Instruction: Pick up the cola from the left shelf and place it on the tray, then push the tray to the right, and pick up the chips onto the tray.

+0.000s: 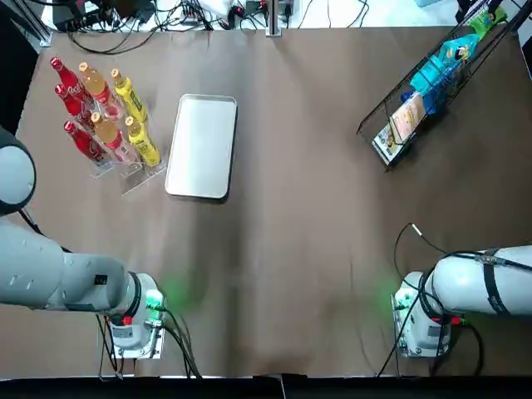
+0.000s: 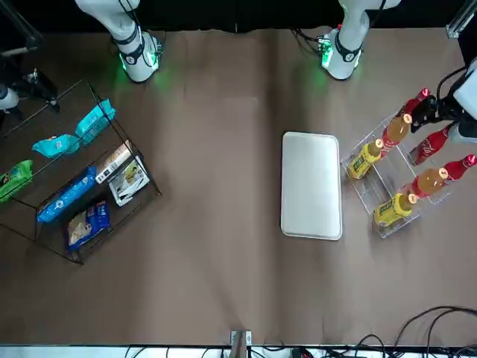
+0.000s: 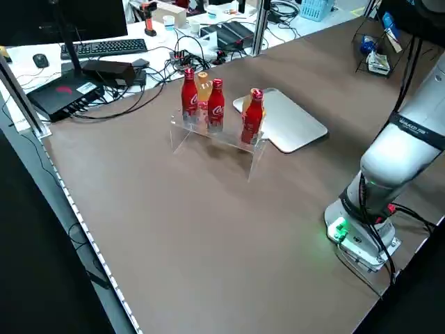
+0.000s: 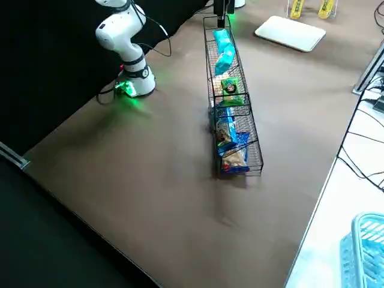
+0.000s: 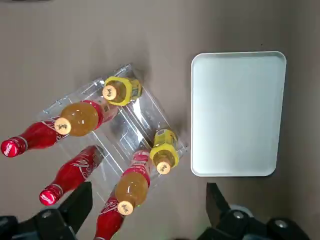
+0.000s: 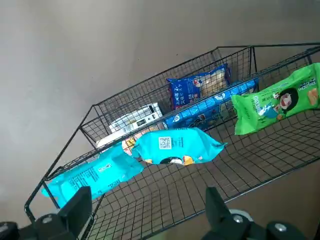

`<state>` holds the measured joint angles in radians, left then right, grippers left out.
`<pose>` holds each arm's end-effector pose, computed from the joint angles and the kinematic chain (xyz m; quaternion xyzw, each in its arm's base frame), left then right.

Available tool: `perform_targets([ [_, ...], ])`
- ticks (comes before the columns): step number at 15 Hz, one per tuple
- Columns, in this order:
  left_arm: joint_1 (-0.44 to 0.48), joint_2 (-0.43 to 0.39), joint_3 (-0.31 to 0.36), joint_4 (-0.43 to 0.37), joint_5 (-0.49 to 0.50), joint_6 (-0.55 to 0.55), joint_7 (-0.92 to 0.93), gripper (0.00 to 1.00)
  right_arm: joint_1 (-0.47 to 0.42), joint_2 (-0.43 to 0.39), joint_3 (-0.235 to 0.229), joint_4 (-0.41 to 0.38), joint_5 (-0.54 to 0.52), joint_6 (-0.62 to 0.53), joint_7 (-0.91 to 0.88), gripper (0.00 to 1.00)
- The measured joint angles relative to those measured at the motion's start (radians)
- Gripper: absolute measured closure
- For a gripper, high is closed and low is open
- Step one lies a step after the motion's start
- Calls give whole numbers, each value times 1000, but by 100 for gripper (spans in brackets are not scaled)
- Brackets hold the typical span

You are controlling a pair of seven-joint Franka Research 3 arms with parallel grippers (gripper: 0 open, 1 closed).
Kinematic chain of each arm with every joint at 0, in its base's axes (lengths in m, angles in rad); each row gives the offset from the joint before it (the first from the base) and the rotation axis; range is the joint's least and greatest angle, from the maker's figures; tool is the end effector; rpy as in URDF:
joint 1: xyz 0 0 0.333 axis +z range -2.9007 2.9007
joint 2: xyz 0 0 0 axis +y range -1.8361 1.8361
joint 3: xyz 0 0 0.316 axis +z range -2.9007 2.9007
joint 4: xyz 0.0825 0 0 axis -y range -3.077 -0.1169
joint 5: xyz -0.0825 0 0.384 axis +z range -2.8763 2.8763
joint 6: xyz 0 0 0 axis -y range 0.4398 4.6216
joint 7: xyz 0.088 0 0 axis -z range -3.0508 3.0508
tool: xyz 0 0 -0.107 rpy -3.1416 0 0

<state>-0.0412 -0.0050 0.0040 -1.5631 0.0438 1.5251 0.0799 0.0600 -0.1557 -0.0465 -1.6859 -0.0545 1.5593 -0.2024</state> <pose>0.5481 -0.0155 0.6270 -0.9979 0.0579 0.0170 0.0215 0.5040 -0.0011 0.6516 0.9938 0.1072 0.0122 0.0249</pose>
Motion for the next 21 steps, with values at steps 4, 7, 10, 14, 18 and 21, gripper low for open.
perform_targets([
  [4, 50, 0, 2, -56, 11, 0, 16, 0, 0, 0, 0, 0, 0, -7, -1, 0],
  [7, 132, 0, 3, -116, 13, 26, 120, 0, 0, 3, 3, 0, 0, -8, -1, 0],
  [10, 228, -7, 4, -158, 13, 70, 243, 0, -1, 8, 2, 0, 0, -3, -1, 0],
  [14, 310, -79, 5, -349, 13, 265, 313, 0, -1, 23, 2, 0, 0, 0, -1, 0],
  [18, 321, -129, 5, -477, 13, 337, 313, 0, 3, 24, 13, 13, 2, 2, -1, 0],
  [21, 322, -154, 5, -535, 13, 385, 313, 4, 34, 27, 17, 16, 3, -5, -1, 0],
])
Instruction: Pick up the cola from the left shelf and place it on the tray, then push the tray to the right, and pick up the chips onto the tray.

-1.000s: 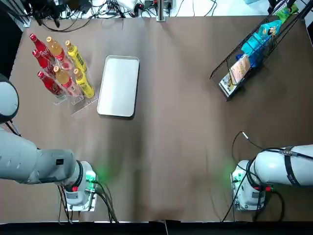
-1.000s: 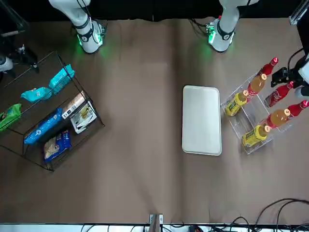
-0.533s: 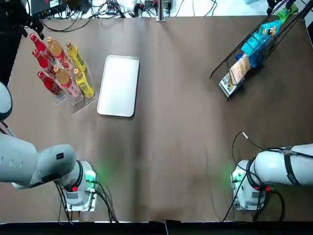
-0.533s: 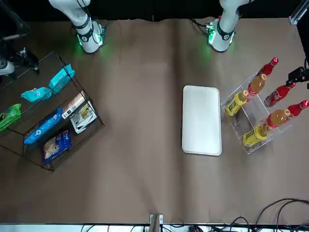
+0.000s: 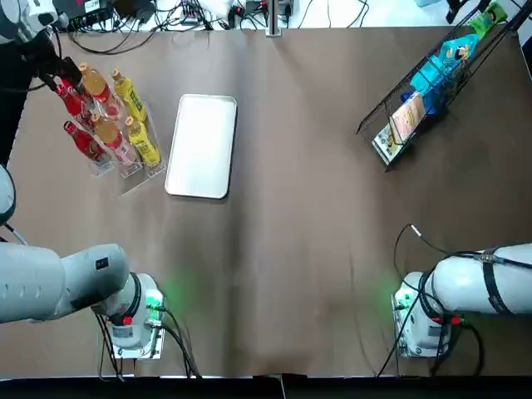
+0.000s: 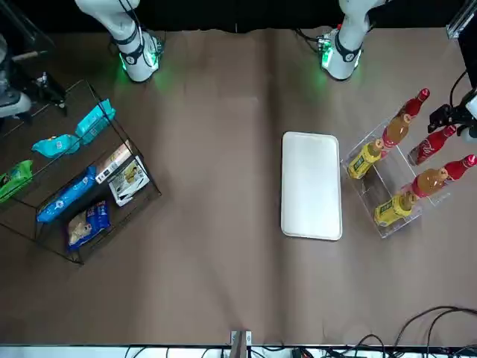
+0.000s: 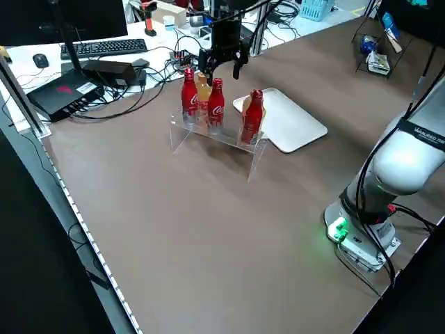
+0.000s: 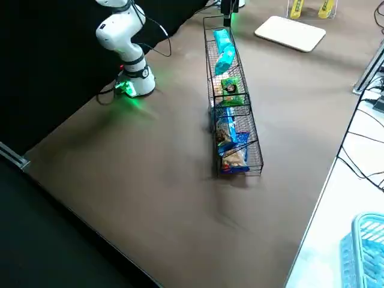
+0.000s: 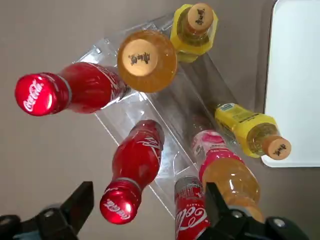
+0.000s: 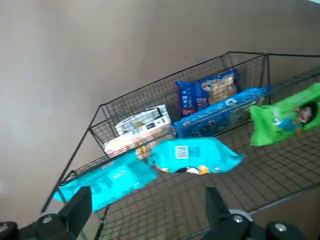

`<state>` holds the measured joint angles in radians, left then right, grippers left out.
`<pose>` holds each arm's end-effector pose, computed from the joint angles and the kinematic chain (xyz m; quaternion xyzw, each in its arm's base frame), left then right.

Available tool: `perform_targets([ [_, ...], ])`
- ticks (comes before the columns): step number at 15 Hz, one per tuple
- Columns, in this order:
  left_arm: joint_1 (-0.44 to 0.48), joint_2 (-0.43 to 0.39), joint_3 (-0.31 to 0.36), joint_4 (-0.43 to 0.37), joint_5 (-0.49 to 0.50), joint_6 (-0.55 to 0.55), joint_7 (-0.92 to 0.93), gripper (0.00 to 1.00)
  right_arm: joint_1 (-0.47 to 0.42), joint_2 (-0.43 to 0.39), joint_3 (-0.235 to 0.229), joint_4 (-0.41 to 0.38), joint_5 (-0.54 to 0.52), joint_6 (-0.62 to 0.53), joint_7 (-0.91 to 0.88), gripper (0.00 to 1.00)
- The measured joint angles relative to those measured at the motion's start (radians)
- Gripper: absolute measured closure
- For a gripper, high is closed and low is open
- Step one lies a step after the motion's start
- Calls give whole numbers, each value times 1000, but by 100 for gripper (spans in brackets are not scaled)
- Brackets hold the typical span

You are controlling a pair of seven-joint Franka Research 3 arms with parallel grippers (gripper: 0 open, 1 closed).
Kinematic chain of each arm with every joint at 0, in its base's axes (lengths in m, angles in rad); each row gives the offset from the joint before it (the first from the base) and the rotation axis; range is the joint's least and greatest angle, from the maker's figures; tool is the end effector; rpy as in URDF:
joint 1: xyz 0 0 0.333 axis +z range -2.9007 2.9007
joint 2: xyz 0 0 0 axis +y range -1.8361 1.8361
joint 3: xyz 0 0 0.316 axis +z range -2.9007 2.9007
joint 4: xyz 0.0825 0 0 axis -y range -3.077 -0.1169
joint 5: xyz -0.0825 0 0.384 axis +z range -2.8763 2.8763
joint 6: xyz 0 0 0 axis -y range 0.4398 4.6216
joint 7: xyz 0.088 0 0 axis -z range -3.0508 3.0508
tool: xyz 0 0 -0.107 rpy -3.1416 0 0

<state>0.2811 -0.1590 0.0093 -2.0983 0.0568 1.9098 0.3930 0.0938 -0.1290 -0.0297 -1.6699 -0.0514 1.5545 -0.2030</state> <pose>0.4819 0.1484 0.4873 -0.9977 0.0611 0.0226 0.0195 0.5114 0.0262 0.6452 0.9909 0.1326 0.0051 0.0242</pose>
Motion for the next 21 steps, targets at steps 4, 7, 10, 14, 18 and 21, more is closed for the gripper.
perform_targets([
  [4, 35, -15, 0, -28, 0, 33, 19, 11, 33, 44, 2, -1, -1, -8, 44, 0],
  [7, 42, -16, 0, -29, 0, 46, 23, 21, 33, 72, -2, 0, -1, -7, 47, 0],
  [10, 47, -17, 1, -30, 0, 50, 23, 30, 33, 74, -3, 4, -1, -7, 27, 0],
  [14, 48, -18, 0, -30, 0, 53, 23, 39, 30, 74, -10, 15, -12, -5, -104, 0],
  [18, 48, -19, 0, -30, 0, 54, 23, 55, 30, 83, -11, 0, -90, -15, -210, 4],
  [21, 48, -19, 0, -30, 0, 54, 23, 59, 30, 97, -12, -31, -93, -18, -248, 9],
])
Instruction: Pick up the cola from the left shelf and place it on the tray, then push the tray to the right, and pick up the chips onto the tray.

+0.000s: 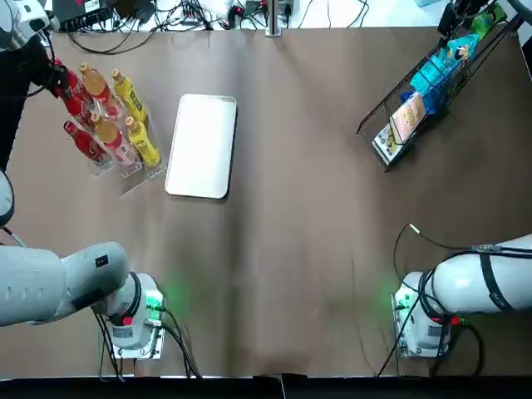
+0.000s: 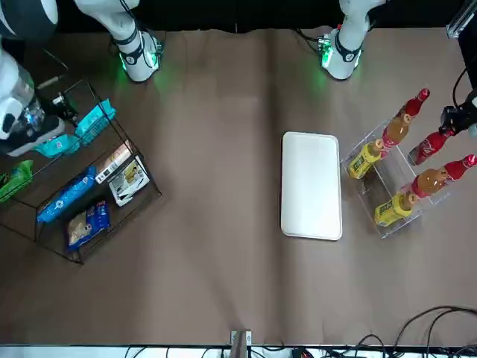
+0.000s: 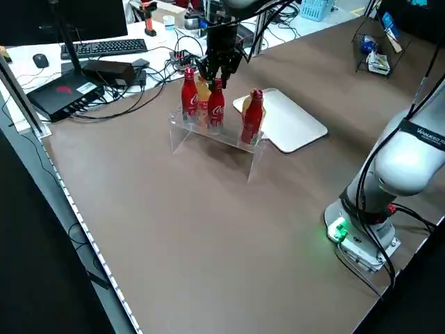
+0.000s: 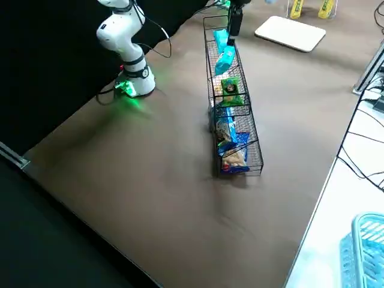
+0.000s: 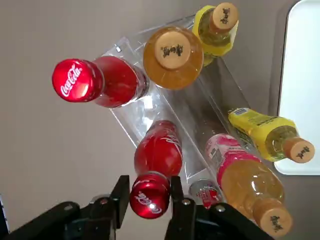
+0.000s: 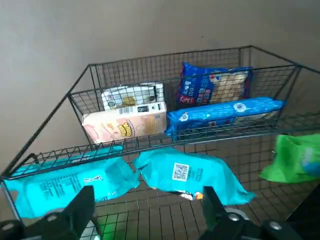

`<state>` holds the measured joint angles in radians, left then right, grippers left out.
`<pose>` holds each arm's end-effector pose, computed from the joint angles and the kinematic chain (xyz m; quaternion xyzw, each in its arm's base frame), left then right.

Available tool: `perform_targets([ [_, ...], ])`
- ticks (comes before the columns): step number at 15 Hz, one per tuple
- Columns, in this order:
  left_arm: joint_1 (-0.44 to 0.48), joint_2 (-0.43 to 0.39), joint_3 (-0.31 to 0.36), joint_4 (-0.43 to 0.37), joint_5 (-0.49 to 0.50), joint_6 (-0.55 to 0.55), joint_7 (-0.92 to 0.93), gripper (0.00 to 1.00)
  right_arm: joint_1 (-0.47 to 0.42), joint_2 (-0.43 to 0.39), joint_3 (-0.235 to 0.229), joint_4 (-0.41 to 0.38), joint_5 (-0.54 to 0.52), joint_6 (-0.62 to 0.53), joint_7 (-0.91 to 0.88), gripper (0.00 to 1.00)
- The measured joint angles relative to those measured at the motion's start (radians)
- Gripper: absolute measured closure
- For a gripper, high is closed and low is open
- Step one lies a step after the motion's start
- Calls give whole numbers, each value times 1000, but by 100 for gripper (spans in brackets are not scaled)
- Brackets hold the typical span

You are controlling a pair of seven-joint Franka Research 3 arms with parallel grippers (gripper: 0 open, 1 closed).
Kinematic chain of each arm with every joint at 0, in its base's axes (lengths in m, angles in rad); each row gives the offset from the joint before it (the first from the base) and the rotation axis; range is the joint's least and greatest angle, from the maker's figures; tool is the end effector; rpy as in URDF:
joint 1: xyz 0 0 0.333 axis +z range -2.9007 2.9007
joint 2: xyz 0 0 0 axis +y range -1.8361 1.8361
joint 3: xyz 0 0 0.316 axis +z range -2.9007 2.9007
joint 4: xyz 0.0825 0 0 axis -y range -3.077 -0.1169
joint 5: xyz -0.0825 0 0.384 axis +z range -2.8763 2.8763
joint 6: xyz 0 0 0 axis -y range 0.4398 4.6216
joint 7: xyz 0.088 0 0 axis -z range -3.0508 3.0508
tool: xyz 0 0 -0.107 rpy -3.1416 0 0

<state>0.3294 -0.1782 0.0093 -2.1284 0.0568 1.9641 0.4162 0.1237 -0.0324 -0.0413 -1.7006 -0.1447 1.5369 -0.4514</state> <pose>0.4721 0.1704 0.4874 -0.9984 0.0495 0.0029 0.0262 0.5353 0.0280 0.5798 0.9594 0.2648 -0.0775 0.0584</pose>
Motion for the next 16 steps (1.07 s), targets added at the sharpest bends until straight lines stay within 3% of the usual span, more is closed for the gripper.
perform_targets([
  [4, 0, 0, -1, 0, 0, 0, 0, 68, 0, 10, 0, -26, -2, 2, -19, 19],
  [6, 0, 0, -1, 0, 0, 1, 0, 68, -2, 11, -1, -26, -3, 2, -21, 31],
  [11, 0, 0, -1, 15, 0, -6, 0, 68, -7, 13, -5, -26, -5, 32, -25, 35],
  [16, 0, -16, -1, 168, 0, -237, 1, 68, -7, 14, -5, -26, -5, 43, -25, 38],
])
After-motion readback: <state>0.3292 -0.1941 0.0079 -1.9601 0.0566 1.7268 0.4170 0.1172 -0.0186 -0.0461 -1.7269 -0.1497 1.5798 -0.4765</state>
